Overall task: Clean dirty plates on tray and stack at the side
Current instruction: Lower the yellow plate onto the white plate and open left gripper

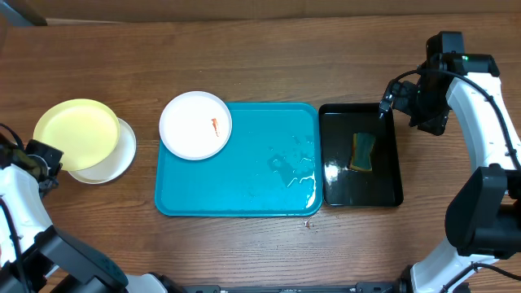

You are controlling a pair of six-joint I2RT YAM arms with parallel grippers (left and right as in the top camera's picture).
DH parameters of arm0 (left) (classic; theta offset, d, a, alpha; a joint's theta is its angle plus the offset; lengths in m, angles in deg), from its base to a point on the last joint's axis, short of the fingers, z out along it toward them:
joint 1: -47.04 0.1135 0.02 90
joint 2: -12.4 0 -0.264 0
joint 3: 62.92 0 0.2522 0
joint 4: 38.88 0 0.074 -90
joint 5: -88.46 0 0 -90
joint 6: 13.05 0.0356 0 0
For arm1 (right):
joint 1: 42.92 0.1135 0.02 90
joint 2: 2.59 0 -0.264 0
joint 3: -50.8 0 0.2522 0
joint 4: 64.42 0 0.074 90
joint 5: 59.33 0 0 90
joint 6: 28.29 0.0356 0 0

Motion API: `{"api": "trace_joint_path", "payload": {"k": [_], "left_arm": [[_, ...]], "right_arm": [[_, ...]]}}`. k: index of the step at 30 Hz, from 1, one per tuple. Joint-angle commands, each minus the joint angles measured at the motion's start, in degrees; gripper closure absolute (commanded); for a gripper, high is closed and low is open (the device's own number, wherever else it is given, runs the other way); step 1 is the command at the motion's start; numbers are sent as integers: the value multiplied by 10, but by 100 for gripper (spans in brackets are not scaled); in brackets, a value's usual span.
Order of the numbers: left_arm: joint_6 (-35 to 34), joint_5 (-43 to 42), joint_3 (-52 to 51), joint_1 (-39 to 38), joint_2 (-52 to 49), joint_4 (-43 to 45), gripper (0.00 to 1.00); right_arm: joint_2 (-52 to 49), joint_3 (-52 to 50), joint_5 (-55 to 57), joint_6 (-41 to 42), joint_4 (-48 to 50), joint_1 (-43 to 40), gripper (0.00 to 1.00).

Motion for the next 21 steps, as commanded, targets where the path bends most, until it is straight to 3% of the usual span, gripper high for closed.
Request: {"api": "trace_joint_path", "payload": {"k": [1, 2, 3, 5, 6, 8, 14, 19, 21], "left_arm": [[-8, -6, -12, -5, 7, 15, 95], [-8, -5, -15, -6, 6, 18, 90], [-8, -4, -17, -7, 5, 20, 75], [-8, -7, -17, -11, 0, 24, 34], [-8, -15, -17, -12, 0, 25, 28], [-5, -43, -17, -18, 0, 26, 25], [19, -148, -17, -63, 0, 11, 28], [68, -142, -17, -161, 0, -12, 47], [70, -123, -17, -197, -2, -19, 48]], "right_arm": [[8, 5, -3, -1, 2, 0, 0], [8, 5, -3, -1, 2, 0, 0], [8, 5, -3, -1, 2, 0, 0], [8, 5, -3, -1, 2, 0, 0], [8, 5, -3, -1, 2, 0, 0], [8, 5, -3, -1, 2, 0, 0], [8, 5, -3, -1, 2, 0, 0], [8, 5, -3, -1, 2, 0, 0], [8, 5, -3, -1, 2, 0, 0]]}}
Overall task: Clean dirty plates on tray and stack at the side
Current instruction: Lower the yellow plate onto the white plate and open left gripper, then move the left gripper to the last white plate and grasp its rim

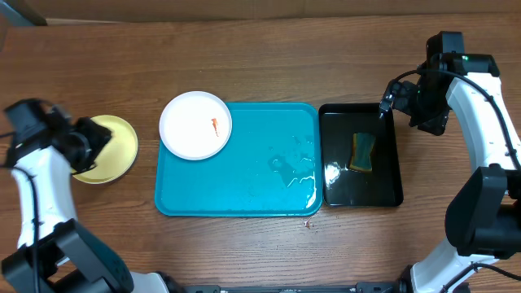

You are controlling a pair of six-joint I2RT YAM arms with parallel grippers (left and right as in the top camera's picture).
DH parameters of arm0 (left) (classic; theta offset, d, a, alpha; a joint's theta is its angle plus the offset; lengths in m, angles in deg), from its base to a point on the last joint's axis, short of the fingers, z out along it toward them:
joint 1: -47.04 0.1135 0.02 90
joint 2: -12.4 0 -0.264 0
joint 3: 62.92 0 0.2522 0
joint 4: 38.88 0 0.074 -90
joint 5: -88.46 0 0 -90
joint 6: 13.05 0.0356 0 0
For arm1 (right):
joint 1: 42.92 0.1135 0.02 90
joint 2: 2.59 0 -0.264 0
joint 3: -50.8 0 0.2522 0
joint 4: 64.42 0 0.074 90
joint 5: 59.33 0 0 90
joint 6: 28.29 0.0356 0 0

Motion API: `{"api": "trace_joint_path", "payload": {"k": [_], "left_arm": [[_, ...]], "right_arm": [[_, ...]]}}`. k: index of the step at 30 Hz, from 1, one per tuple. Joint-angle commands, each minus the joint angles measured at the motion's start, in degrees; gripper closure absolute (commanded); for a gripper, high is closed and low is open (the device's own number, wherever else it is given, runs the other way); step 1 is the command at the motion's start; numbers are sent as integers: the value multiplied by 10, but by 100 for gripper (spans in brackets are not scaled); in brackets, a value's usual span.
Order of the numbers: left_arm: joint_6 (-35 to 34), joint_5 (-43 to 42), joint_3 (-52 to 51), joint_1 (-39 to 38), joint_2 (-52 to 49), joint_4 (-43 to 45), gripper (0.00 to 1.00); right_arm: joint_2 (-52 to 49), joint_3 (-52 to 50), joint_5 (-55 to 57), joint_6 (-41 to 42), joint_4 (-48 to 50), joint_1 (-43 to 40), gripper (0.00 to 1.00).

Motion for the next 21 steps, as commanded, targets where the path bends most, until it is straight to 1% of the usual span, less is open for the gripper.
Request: {"api": "trace_joint_path", "payload": {"k": [1, 7, 10, 13, 16, 21], "left_arm": [[36, 12, -2, -71, -5, -12, 48], [37, 87, -2, -176, -56, -6, 48], [40, 98, -2, -205, -88, 4, 50], [40, 119, -2, -218, -111, 14, 50], [40, 123, -2, -219, -120, 21, 50], [40, 121, -2, -219, -120, 16, 55]], "right_arm": [[8, 5, -3, -1, 2, 0, 0], [8, 5, -3, -1, 2, 0, 0], [8, 5, -3, -1, 2, 0, 0], [8, 5, -3, -1, 2, 0, 0], [8, 5, -3, -1, 2, 0, 0], [8, 5, -3, -1, 2, 0, 0]]}}
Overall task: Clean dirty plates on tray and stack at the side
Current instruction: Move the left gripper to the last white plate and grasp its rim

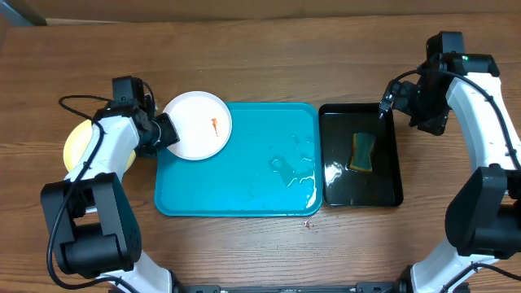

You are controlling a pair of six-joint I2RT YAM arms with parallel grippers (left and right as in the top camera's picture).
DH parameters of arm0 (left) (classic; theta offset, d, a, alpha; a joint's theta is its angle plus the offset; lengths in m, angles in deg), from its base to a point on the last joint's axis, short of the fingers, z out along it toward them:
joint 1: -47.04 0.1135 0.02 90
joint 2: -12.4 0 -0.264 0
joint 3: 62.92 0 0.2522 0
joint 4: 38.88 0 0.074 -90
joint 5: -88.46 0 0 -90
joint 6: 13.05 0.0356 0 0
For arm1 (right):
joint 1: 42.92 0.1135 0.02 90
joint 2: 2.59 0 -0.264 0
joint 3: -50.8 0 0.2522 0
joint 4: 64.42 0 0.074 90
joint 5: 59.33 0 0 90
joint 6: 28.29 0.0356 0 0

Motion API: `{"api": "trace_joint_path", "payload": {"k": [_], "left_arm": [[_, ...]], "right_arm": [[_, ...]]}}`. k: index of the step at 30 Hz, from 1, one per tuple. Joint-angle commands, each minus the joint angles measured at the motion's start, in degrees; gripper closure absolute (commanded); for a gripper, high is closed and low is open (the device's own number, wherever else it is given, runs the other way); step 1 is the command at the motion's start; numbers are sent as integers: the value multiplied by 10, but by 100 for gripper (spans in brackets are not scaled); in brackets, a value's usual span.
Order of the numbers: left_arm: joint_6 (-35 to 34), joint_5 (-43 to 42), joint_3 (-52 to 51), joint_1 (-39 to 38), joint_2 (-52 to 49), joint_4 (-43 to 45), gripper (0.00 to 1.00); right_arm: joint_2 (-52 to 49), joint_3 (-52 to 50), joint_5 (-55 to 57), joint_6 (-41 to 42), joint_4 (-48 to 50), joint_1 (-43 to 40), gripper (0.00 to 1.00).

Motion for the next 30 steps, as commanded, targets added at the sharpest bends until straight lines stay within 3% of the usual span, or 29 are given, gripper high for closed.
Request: {"api": "trace_joint_path", "payload": {"k": [1, 5, 18, 30], "left_arm": [[13, 10, -2, -1, -4, -5, 59], [13, 11, -2, -3, -7, -15, 69], [12, 26, -3, -16, -34, -22, 66], [13, -23, -3, -47, -37, -80, 84]], "right_arm": [[8, 5, -3, -1, 2, 0, 0], [8, 5, -3, -1, 2, 0, 0], [8, 5, -3, -1, 2, 0, 0], [8, 5, -3, -1, 2, 0, 0]]}}
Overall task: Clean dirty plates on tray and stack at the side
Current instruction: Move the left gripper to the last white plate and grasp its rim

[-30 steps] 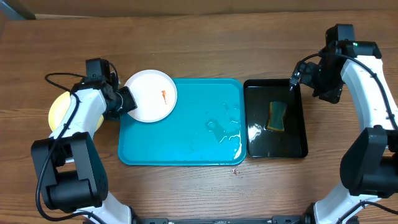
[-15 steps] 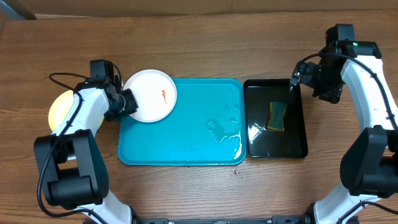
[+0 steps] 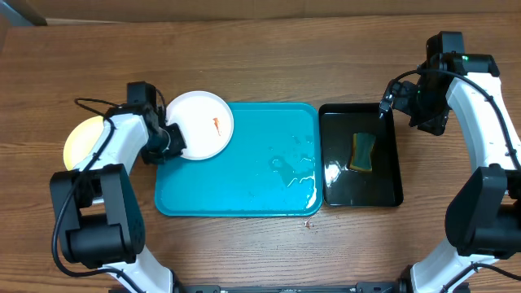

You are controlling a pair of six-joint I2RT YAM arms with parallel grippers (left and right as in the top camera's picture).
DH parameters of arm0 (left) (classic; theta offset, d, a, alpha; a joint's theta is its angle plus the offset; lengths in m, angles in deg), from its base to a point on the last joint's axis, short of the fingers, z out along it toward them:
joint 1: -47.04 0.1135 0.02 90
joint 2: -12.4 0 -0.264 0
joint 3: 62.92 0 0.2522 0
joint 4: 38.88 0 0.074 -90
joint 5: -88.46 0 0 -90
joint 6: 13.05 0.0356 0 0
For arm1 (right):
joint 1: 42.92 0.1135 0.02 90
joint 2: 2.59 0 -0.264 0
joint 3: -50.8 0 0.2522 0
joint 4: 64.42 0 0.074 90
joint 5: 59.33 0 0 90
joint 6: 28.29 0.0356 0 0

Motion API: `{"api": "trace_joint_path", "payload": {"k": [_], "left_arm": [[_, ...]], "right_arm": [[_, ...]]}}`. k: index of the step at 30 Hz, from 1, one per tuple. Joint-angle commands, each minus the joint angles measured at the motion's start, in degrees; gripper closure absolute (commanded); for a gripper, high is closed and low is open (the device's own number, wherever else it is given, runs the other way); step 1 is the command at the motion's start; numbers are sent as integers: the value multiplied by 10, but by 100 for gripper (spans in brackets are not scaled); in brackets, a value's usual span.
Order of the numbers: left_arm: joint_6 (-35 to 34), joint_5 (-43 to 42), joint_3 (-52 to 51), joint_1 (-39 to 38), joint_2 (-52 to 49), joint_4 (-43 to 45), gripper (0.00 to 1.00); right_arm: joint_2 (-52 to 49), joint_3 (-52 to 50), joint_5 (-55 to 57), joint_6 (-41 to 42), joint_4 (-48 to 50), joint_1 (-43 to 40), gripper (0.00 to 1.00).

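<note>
A white plate [image 3: 199, 126] with a small orange smear [image 3: 216, 124] lies on the far left corner of the teal tray [image 3: 236, 183], overhanging its edge. My left gripper [image 3: 173, 141] is at the plate's lower left rim; the overhead view does not show whether its jaws are closed on the rim. A yellow plate on a white one [image 3: 81, 142] makes a stack left of the tray, half hidden by my left arm. My right gripper [image 3: 411, 104] hovers by the far right corner of the black tray, its jaws hidden.
A black tray [image 3: 391, 191] right of the teal one holds a yellow-green sponge [image 3: 363, 152]. Water is pooled on the teal tray's right part [image 3: 293, 167]. A small crumb [image 3: 307, 223] lies on the wooden table in front of the trays.
My left gripper has moved slightly down and right along the white plate's left rim. The plate sits a touch further right. The right arm is unchanged.
My left arm was first at the table's far left edge beside the plate stack. Then it was over the stack, and later at the white plate's left rim. Now it is pressed in at that rim. The right arm has stayed still throughout.
</note>
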Motion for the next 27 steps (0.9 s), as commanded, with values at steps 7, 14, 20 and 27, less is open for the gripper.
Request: {"api": "trace_joint_path", "payload": {"k": [7, 14, 20, 27], "left_arm": [[5, -28, -3, -62, -9, -85, 84], [5, -26, 0, -76, -9, -85, 65], [5, -26, 4, -76, -9, -56, 61], [5, -21, 4, -76, -9, -33, 55]], "right_arm": [[8, 5, -46, 5, 42, 0, 0], [8, 3, -108, 6, -42, 9, 25], [8, -42, -40, 37, -57, 60, 29], [8, -148, 62, 89, 53, 123, 23]]}}
